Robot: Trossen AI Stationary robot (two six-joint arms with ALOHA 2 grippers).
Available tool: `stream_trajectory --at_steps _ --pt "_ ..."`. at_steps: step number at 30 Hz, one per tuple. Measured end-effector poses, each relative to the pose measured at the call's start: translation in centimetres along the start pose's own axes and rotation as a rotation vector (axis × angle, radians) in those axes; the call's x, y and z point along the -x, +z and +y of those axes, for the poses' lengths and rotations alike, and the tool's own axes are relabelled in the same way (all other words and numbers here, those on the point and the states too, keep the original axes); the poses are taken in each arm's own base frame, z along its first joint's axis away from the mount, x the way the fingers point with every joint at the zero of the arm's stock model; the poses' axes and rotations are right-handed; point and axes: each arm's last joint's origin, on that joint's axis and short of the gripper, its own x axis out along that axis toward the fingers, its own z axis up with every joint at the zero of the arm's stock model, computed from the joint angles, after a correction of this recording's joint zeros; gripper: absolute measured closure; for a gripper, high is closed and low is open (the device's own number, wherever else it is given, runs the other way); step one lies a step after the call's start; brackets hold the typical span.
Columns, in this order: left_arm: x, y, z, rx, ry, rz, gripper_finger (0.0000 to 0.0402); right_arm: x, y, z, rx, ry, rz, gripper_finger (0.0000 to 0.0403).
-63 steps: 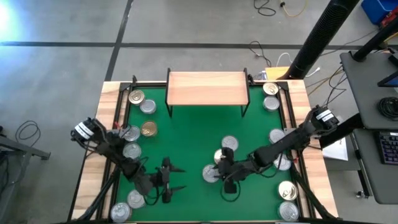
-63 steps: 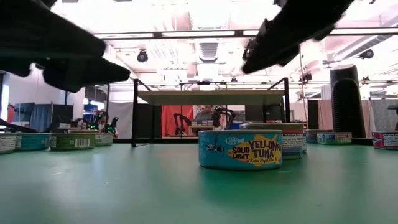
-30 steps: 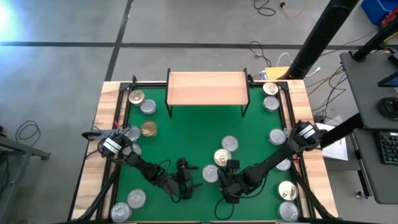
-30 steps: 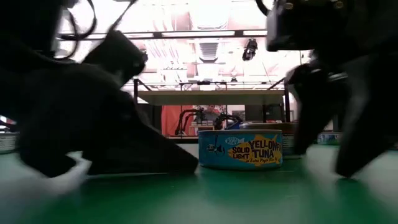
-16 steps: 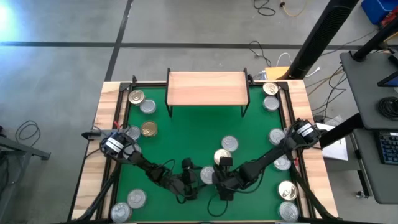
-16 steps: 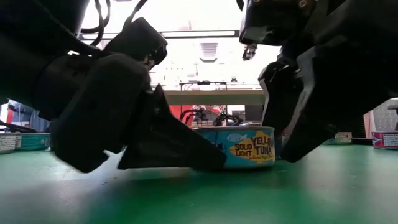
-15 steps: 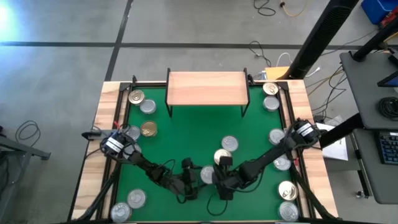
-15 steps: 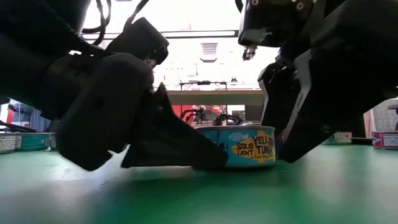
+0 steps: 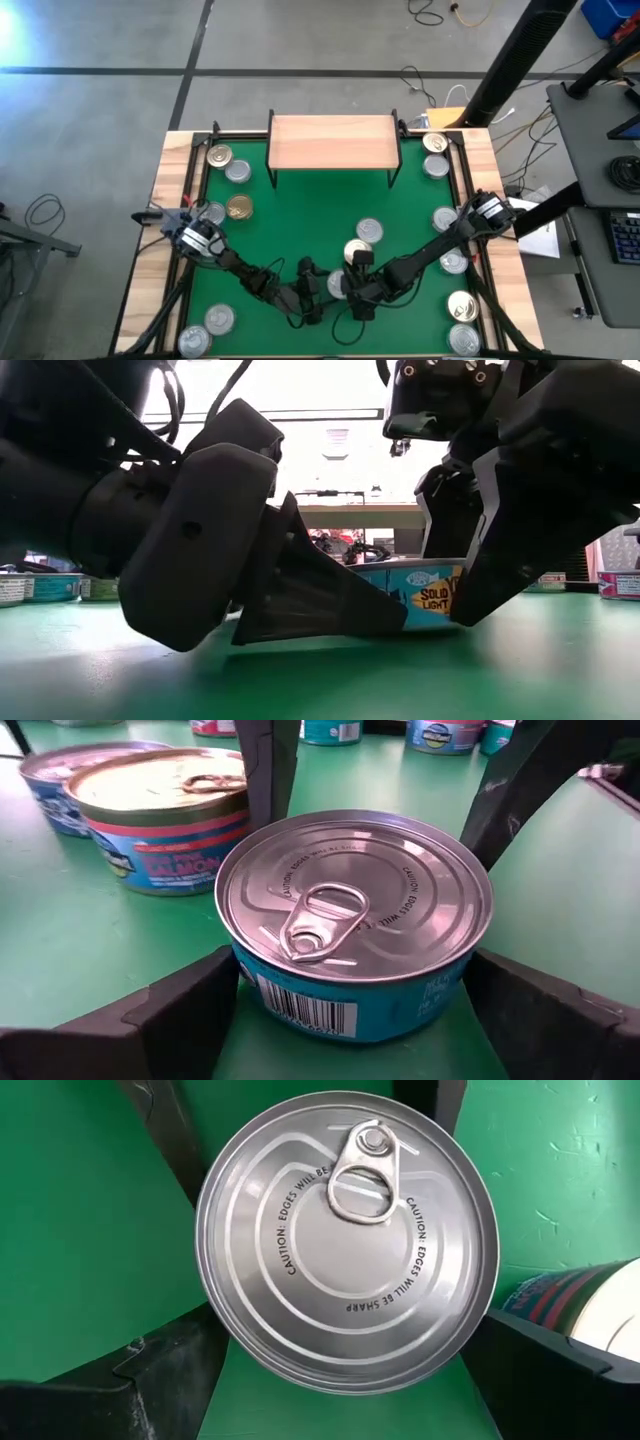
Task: Stack canned seafood by type on shelf
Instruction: Put the green blue tuna can on the shelf
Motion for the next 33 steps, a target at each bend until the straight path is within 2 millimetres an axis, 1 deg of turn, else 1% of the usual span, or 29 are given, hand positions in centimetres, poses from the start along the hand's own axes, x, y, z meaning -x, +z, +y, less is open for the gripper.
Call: stream_trajectory --at_steps 4,8,12,18,33 --pt "0.03 -0.05 0.01 0.0 -0.05 0.025 0.002 0.03 0.06 0.08 0.004 0.009 -0.005 0.0034" --pt "0.03 -0.1 0.01 -0.033 -0.052 0.027 0.0008 0.03 0.15 0.12 0.002 0.013 -0.014 0.0034" --pt "-0.09 0.04 -0.16 -0.066 -0.035 0.018 0.0006 0.03 0.19 0.13 -0.001 0.012 -0.019 0.0034" --pt "-0.42 0.38 -0.55 -0.059 -0.027 0.009 0.0005 0.02 0.31 0.16 -0.008 0.012 -0.036 0.0034" --pt "-0.47 0.69 -0.64 -0.014 -0.036 -0.022 0.0005 0.02 0.43 0.22 -0.014 0.02 -0.059 0.0034"
